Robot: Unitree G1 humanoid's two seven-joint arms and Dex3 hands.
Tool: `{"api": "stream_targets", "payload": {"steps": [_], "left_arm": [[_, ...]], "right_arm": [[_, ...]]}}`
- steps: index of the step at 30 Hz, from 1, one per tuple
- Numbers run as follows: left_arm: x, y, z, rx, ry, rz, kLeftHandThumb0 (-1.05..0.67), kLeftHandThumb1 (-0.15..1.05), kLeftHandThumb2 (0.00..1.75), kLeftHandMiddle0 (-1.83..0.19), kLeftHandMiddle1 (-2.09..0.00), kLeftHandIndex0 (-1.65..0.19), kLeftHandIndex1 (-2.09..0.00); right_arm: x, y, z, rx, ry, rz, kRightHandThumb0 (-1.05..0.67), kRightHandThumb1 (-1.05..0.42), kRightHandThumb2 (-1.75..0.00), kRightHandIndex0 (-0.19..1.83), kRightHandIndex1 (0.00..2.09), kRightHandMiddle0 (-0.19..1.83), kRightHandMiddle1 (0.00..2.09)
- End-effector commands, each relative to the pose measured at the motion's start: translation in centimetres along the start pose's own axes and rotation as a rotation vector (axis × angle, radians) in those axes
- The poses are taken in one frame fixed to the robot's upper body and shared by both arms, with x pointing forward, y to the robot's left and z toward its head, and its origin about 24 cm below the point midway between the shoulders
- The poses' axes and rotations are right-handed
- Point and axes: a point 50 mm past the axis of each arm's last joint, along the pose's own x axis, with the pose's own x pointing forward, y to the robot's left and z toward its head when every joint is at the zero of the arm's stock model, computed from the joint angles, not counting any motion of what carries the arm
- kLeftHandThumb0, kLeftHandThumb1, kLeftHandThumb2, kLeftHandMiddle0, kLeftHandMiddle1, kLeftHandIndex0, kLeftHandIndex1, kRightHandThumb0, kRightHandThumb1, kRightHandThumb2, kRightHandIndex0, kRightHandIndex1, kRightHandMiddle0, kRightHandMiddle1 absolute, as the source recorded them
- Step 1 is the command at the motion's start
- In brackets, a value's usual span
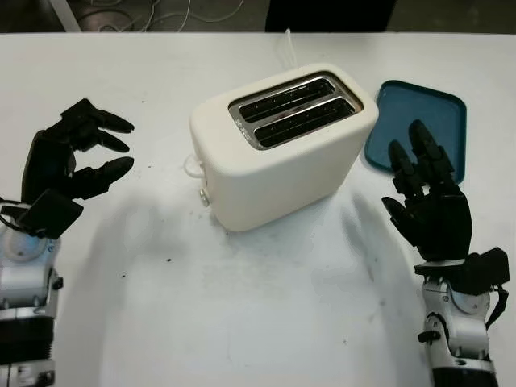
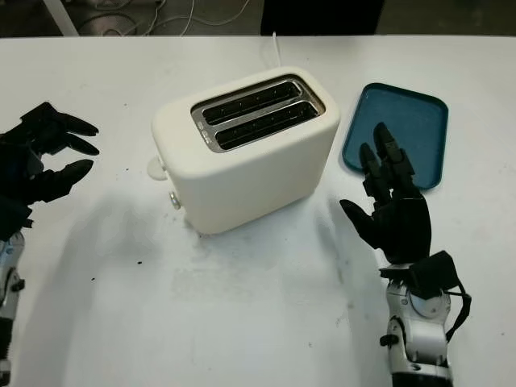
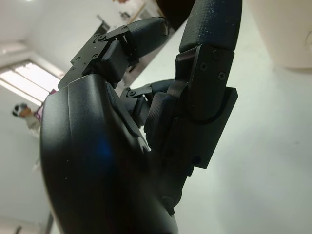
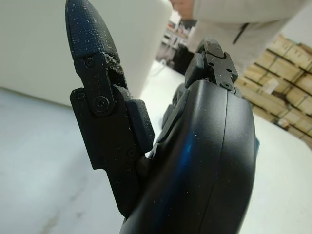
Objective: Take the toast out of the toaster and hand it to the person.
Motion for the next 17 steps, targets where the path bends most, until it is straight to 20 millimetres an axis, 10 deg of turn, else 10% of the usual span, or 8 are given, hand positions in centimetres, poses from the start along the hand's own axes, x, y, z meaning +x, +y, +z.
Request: {"api": "stream_targets", "payload": {"steps": [1,17], "left_arm": [[-1.1,-0.3,-0.5,-0.021,0.027,0.031,-1.05,0.92,0.11,-0.55,-1.20,-0.46,-1.09],[-3.4,-3.7,-2.9,-0.121,0.191,-0.047,-1.05,0.90,0.02,-0.41,-1.34,-0.33,-1.30]], "right_arm": [[-0.5,0.4,-0.1,0.001,0.010,-0.017,-0.90,-0.92,-0.08,0.03,0.01,0.05,0.01],[-1.0,1.7,-2.5,0.047,0.095,-0.077,-0.83,-0.92,-0.10,0.08,0.03,0.09,0.02]]}}
